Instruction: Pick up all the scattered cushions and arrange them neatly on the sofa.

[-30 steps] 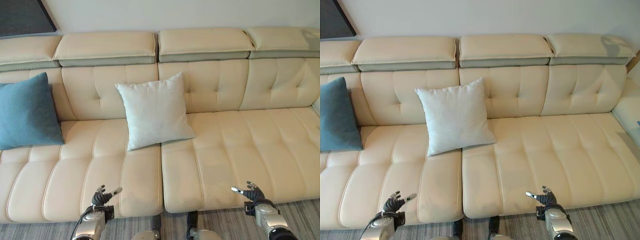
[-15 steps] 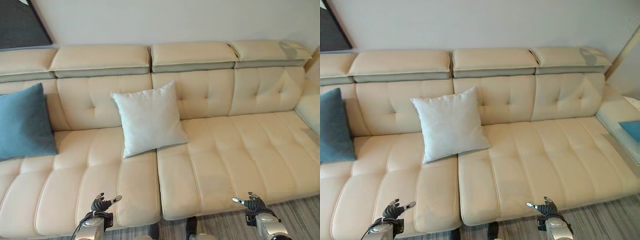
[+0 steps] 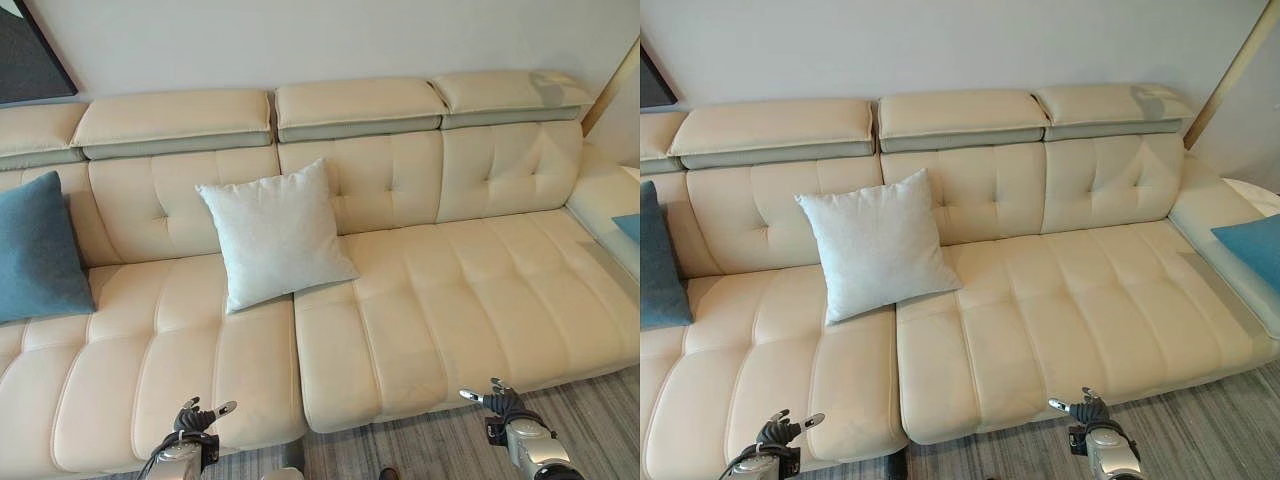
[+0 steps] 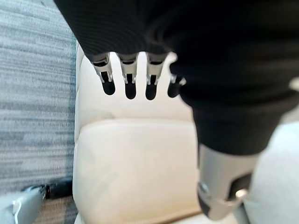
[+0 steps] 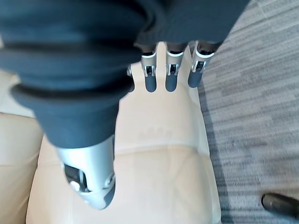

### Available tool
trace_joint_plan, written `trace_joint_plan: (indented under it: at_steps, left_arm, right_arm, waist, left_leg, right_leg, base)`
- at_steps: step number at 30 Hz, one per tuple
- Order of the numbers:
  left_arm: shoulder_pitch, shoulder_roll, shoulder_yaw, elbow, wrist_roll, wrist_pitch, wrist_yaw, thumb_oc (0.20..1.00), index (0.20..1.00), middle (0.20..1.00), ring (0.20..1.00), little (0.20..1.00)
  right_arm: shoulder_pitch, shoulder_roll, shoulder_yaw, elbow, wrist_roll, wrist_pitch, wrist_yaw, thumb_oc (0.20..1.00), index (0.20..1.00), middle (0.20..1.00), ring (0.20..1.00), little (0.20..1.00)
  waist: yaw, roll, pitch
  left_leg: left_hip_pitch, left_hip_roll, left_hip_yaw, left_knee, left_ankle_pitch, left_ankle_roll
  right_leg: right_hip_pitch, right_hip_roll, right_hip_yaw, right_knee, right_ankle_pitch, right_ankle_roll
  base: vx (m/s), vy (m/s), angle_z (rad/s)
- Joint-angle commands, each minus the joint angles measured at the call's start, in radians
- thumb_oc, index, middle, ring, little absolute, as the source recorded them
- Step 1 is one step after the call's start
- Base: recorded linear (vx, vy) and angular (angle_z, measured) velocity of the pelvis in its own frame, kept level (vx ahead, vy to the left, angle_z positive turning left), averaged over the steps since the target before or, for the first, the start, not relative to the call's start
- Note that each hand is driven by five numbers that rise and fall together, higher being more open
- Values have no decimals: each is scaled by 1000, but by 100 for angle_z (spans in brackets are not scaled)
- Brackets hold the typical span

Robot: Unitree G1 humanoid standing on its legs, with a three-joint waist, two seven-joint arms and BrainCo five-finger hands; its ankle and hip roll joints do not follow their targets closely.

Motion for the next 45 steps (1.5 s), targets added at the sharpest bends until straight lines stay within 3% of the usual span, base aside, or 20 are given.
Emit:
trace_joint_plan:
  at_steps: [1,5,6,8,10,11,13,15,22,31,37,40,41,45]
  left_arm:
    - [-61,36,31,-26,-10,-22,12,1000,1000,1000,1000,1000]
    - [-66,26,20,-25,1,-23,9,1000,1000,1000,1000,1000]
    - [-58,26,22,-27,9,-21,7,1000,1000,1000,1000,1000]
    - [-53,23,22,-28,10,-21,7,1000,1000,1000,1000,1000]
    - [-37,12,24,-24,2,-22,6,1000,1000,1000,1000,1000]
    - [-24,8,27,-32,-8,-22,5,1000,1000,1000,1000,1000]
    - [-22,-1,21,-17,1,-16,2,1000,1000,1000,1000,1000]
    - [-20,-4,16,-15,4,-16,2,1000,1000,1000,1000,1000]
    - [-11,-24,-10,-23,34,-6,-13,1000,1000,1000,1000,1000]
    - [-9,-19,-7,-30,32,-2,-12,1000,1000,1000,1000,1000]
    - [-31,5,-3,-98,-2,-16,-1,1000,1000,1000,1000,1000]
    - [-42,6,-9,-120,2,-17,-8,1000,1000,1000,1000,1000]
    - [-37,-1,-14,-123,6,-19,-17,1000,1000,1000,1000,1000]
    - [-32,-10,-14,-116,1,-16,-19,1000,1000,1000,1000,1000]
  right_arm:
    - [-55,-39,-5,-39,7,-33,-18,1000,1000,1000,1000,1000]
    - [-48,-50,-8,-44,7,-34,-25,1000,1000,1000,1000,1000]
    - [-50,-48,-9,-41,5,-30,-23,1000,1000,1000,1000,1000]
    - [-50,-45,-6,-39,2,-30,-22,1000,1000,1000,1000,1000]
    - [-52,-35,6,-30,-4,-26,-18,1000,1000,1000,1000,1000]
    - [-48,-31,5,-25,-6,-23,-17,1000,1000,1000,1000,1000]
    - [-40,-24,8,-13,-1,-25,-15,1000,1000,1000,1000,1000]
    - [-35,-21,4,-13,0,-26,-16,1000,1000,1000,1000,1000]
    - [3,-4,-7,-26,-5,-20,-10,1000,1000,1000,1000,1000]
    - [8,10,1,-12,-12,-14,-6,1000,1000,1000,1000,1000]
    - [-33,-1,19,-51,-8,-19,-21,1000,1000,1000,1000,1000]
    - [-51,-11,22,-68,-18,-16,-26,1000,1000,1000,1000,1000]
    - [-56,-5,23,-59,-19,-17,-21,1000,1000,1000,1000,1000]
    - [-54,0,28,-50,-26,-14,-19,1000,1000,1000,1000,1000]
  waist:
    - [-4,-31,59]
    - [-5,-29,83]
    - [-4,-39,76]
    - [-3,-42,70]
    - [1,-46,55]
    - [-4,-40,43]
    - [-13,-22,26]
    - [-18,-20,20]
    - [-41,-6,-2]
    - [-42,-7,-12]
    - [-32,-12,45]
    - [-23,-26,46]
    - [-24,-35,32]
    - [-28,-23,18]
  left_leg:
    - [-63,-71,0,-18,-26,-37]
    - [-47,-82,-8,-18,-29,-35]
    - [-9,-102,-17,18,-70,-6]
    - [-10,-111,-32,56,-98,3]
    - [7,-137,-75,129,-183,23]
    - [26,-137,-79,113,-192,26]
    - [72,-136,-80,4,-146,19]
    - [80,-136,-79,-18,-136,15]
    - [119,-144,-48,-18,-182,23]
    - [146,-142,-43,-18,-193,24]
    - [24,-132,-92,-18,-99,-12]
    - [23,-153,-119,22,-139,12]
    - [41,-163,-110,80,-214,32]
    - [113,-161,-84,33,-242,36]
  right_leg:
    - [13,23,-16,45,-143,-12]
    - [19,19,-48,48,-131,-22]
    - [13,8,-40,53,-122,-20]
    - [9,3,-36,51,-116,-20]
    - [2,-6,-15,41,-110,-18]
    - [-2,0,-11,38,-115,-17]
    - [1,11,-17,18,-107,-13]
    - [1,11,-23,18,-107,-12]
    - [23,-11,-14,1,-90,13]
    - [40,-13,9,1,-92,11]
    - [-46,-3,-7,1,-75,-9]
    - [-96,-14,-22,15,-54,-4]
    - [-96,-20,-20,6,-47,3]
    - [-81,-1,-3,1,-49,7]
  base:
    - [-255,-204,8]
    - [-198,-131,21]
    - [-109,-62,7]
    - [-89,-40,-10]
    - [-55,12,-29]
    - [6,58,-32]
    - [45,74,-12]
    - [25,63,3]
    - [25,97,4]
    - [11,2,-8]
    - [-193,-122,5]
    - [-137,-71,27]
    - [-10,-20,16]
    - [24,23,-5]
